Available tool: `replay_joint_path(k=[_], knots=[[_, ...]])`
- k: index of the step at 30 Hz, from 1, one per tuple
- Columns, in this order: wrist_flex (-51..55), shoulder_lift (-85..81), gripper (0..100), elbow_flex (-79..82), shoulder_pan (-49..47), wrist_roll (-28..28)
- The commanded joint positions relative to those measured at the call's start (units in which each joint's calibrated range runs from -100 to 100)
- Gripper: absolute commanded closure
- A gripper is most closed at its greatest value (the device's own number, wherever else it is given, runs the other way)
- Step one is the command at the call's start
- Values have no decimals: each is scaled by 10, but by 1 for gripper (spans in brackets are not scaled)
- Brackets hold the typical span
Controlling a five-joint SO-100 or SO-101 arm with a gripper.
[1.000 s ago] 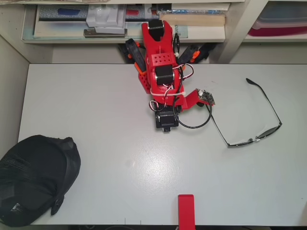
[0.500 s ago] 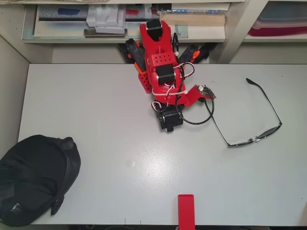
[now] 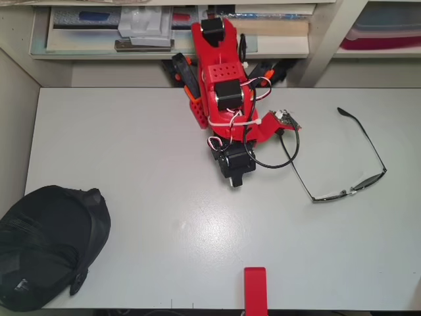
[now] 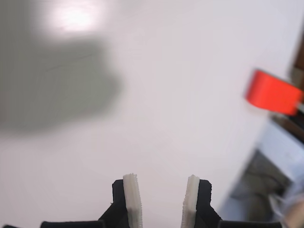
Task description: Place Meta Rayban sunglasses on black head mold for quality assessment
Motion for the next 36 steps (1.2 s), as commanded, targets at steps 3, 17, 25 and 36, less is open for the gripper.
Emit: replay_joint_path(k=[3,17,25,36], knots=[[235,297,49,-450,-116,-131],[221,603,50,-755,-423,-380],[220,763,49,-985,-479,-362],[216,921,50,-1128,-553,-348]])
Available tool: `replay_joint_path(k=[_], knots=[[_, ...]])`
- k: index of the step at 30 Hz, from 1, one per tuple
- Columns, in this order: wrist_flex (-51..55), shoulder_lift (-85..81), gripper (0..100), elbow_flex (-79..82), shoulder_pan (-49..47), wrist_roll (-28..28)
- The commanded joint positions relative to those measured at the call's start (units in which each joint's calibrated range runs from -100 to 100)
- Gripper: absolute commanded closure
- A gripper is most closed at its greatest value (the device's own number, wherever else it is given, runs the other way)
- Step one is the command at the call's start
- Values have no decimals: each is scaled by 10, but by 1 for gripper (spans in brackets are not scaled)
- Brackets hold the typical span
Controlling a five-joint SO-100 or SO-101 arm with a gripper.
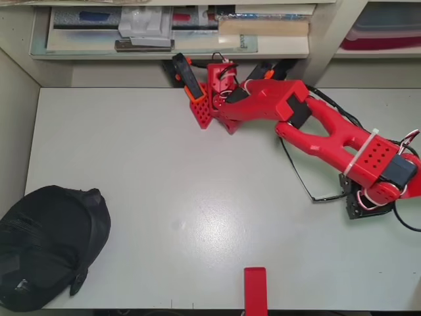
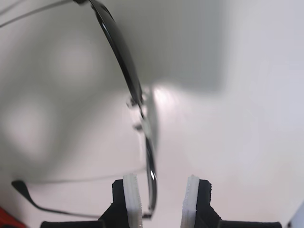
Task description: Place Meta Rayban sunglasses on black head mold for quality assessment
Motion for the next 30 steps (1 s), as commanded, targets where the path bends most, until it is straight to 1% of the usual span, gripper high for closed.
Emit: replay_joint_path(k=[1,3,7,9,15,23,30], knots=[[8,10,50,-88,-22,2],[8,31,51,-101,-23,8],[8,58,51,-148,-24,69],[9,63,51,-157,-21,80],[8,75,51,-153,-27,66],[-5,119,51,-158,-29,64],[-7,111,51,-158,-39,68]])
